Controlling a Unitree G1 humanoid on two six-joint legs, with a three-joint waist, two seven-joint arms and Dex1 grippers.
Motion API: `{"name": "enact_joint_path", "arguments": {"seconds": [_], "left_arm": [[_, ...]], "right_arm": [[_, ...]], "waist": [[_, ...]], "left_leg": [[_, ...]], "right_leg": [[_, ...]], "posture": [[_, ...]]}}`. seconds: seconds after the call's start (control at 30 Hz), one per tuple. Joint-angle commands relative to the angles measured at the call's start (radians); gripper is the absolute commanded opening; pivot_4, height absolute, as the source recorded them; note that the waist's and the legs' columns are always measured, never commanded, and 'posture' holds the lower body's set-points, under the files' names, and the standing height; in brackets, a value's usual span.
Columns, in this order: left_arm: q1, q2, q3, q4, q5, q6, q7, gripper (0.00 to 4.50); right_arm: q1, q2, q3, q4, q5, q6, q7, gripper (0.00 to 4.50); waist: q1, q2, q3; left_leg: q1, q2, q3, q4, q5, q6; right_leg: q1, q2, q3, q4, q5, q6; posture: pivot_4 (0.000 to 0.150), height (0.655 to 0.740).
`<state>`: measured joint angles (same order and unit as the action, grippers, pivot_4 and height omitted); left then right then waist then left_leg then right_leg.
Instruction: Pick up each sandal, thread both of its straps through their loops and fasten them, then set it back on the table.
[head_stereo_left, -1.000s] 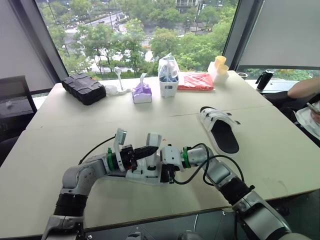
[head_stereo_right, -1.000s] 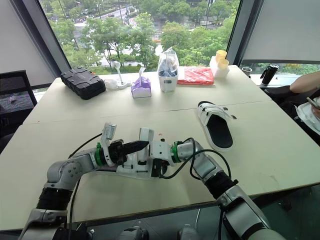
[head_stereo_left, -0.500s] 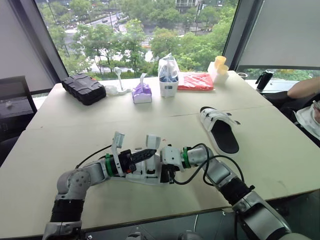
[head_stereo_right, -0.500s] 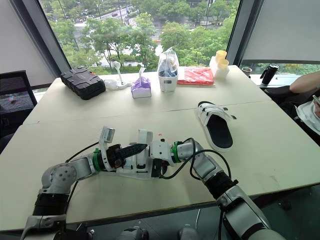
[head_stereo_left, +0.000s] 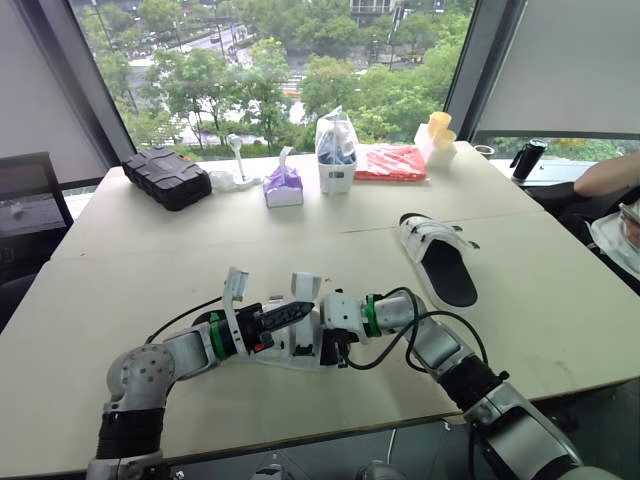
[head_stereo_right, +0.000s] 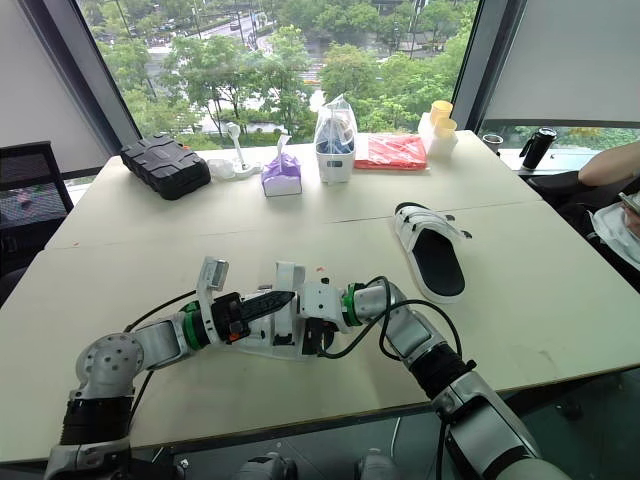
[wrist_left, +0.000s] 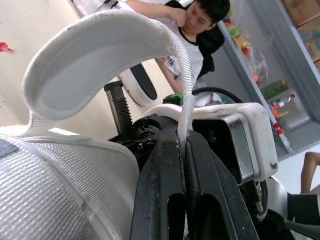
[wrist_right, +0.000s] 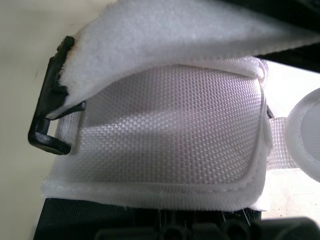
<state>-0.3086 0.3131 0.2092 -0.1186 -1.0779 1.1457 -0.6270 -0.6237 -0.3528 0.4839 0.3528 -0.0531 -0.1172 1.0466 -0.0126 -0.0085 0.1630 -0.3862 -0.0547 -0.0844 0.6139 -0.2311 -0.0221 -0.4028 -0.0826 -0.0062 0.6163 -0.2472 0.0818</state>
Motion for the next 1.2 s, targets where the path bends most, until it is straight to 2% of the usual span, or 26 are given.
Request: {"name": "enact_joint_path", "arguments": {"seconds": [0.03, 0.4, 0.77, 1.2], "left_arm": [[0.005, -0.003, -0.015, -0.035, -0.001, -0.025, -0.005, 0.07], [0.023, -0.005, -0.057, -0.019, 0.051, -0.098, -0.034, 0.07], [0.038, 0.007, -0.043, -0.001, 0.037, -0.067, -0.031, 0.07], [0.083, 0.083, -0.16, 0.022, 0.232, -0.266, -0.184, 0.07]], "right_arm": [[0.045, -0.018, 0.048, 0.079, -0.078, 0.051, 0.004, 0.0], [0.046, -0.021, 0.048, 0.075, -0.078, 0.054, 0.006, 0.0], [0.046, -0.022, 0.049, 0.075, -0.08, 0.051, 0.006, 0.0], [0.044, -0.021, 0.05, 0.077, -0.081, 0.05, 0.005, 0.0]], "waist": [[0.0, 0.0, 0.0], [0.0, 0.0, 0.0], [0.0, 0.0, 0.0], [0.001, 0.001, -0.001]], "left_leg": [[0.0, 0.0, 0.0, 0.0, 0.0, 0.0], [0.0, 0.0, 0.0, 0.0, 0.0, 0.0], [0.0, 0.0, 0.0, 0.0, 0.0, 0.0], [0.0, 0.0, 0.0, 0.0, 0.0, 0.0]], "right_leg": [[0.0, 0.0, 0.0, 0.0, 0.0, 0.0], [0.0, 0.0, 0.0, 0.0, 0.0, 0.0], [0.0, 0.0, 0.0, 0.0, 0.0, 0.0], [0.0, 0.0, 0.0, 0.0, 0.0, -0.001]], "posture": [[0.15, 0.74], [0.15, 0.74], [0.15, 0.74], [0.15, 0.74]]}}
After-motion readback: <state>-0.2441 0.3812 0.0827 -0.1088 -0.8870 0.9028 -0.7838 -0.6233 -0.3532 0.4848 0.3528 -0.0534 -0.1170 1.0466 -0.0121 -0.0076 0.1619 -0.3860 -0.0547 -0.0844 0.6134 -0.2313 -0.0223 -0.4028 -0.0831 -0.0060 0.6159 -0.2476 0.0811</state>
